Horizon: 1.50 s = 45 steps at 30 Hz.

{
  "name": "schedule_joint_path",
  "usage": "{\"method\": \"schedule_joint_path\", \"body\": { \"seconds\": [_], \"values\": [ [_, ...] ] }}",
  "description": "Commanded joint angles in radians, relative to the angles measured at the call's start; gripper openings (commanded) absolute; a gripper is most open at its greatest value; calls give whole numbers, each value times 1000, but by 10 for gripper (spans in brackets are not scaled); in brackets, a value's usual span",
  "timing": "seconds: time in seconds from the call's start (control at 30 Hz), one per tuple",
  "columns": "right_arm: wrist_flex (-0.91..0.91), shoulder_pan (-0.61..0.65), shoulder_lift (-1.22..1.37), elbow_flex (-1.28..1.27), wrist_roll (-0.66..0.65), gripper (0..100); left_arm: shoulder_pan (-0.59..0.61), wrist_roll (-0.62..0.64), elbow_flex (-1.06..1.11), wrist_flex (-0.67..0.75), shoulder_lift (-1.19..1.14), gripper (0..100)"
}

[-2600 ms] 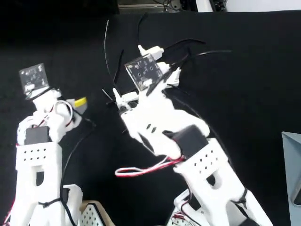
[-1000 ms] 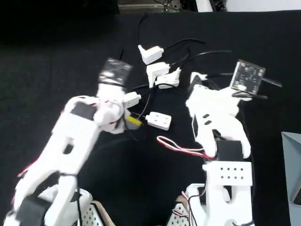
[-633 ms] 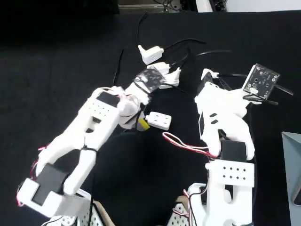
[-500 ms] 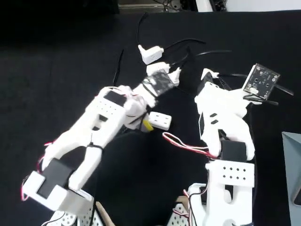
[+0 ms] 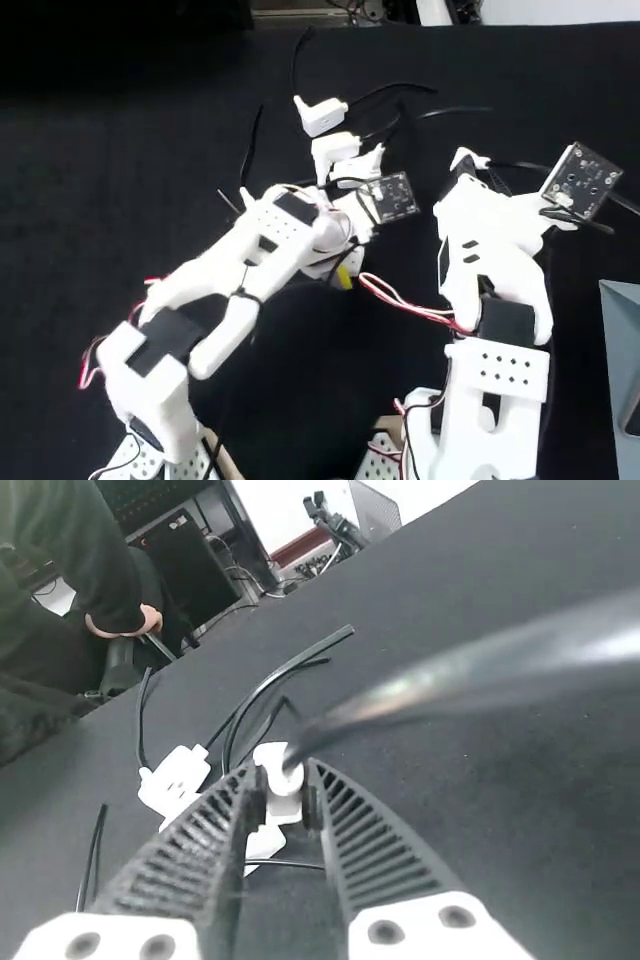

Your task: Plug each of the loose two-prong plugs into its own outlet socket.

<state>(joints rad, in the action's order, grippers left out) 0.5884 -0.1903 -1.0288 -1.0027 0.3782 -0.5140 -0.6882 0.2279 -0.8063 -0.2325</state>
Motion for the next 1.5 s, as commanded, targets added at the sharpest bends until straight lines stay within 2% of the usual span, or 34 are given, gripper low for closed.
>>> {"method": "schedule_joint_path", "body": {
  "seconds": [0.0,0.27,0.43,0.5,0.63,0.73,0.97,1.2,1.3,1.4,1.47],
  "values": [
    [-21,-20,-28,12,12,13,-7,-17,-136,17,-80,322],
    [-21,-20,-28,8,12,13,-12,-11,-163,-6,-132,161],
    [-21,-20,-28,7,14,13,-21,-9,-156,-183,-64,52],
    [-21,-20,-28,7,14,13,-22,18,-156,-261,-32,39],
    [-21,-18,-28,5,14,13,4,152,-153,-379,37,36],
    [-21,-12,-28,5,14,13,36,203,-102,-414,97,36],
    [-11,0,-22,4,8,13,133,236,185,-404,290,37],
    [72,141,-22,4,-29,13,334,229,567,-176,589,40],
    [104,204,-22,4,-51,13,397,152,679,-123,694,41],
    [130,262,-21,4,-57,13,407,52,746,-104,744,41],
    [152,302,-21,-1,-84,13,407,44,759,-106,746,68]
  ]
}}
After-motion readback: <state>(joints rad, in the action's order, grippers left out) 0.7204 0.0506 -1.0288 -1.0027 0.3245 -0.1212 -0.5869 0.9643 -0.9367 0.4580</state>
